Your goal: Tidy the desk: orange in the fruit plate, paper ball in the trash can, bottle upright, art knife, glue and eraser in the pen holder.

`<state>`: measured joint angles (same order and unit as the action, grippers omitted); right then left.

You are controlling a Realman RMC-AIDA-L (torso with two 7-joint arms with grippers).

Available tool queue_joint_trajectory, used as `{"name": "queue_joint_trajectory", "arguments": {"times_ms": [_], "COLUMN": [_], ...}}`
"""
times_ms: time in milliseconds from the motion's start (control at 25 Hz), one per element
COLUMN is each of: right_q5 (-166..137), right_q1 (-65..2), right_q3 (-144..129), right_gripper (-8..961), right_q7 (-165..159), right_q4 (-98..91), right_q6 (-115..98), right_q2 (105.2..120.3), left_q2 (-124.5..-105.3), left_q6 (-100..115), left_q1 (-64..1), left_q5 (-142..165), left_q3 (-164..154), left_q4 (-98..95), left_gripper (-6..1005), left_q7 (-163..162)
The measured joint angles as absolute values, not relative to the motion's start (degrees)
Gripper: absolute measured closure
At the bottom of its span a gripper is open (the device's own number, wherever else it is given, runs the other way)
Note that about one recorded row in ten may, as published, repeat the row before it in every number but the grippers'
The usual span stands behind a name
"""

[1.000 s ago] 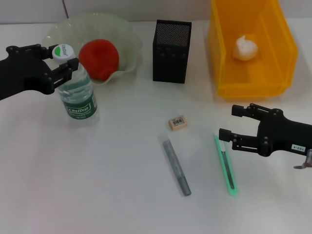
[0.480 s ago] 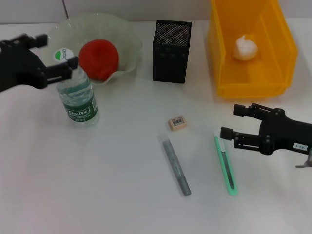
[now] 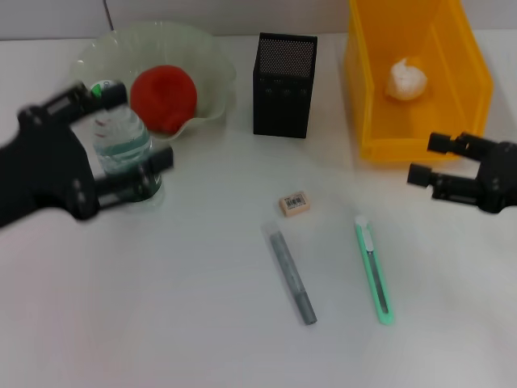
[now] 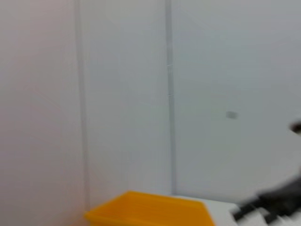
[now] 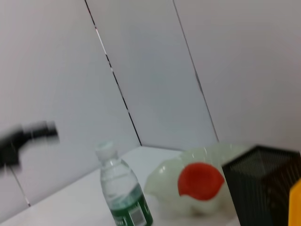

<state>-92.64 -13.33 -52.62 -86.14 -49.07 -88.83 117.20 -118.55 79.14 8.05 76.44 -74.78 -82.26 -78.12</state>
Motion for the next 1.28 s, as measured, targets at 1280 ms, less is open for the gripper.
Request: {"name": "queue_joint_trajectory", "arguments": {"times_ms": [1280], "right_q5": [-149.2], "right_q1": [-33.5], "right_q3": [-74.7], "right_gripper": [127], "right_q7": [-159.4], "right_q4": [-92.2], "right_q6": [-106.4], "right_q2": [119.33], "left_q2": [-118.47], "left_q6": [94.6], "left_q1": [-7.5], "left_q5": [78.9], "left_q3": [-67.8], "left_q4": [-38.6], "left_gripper": [139], "left_q7": [-48.3]}}
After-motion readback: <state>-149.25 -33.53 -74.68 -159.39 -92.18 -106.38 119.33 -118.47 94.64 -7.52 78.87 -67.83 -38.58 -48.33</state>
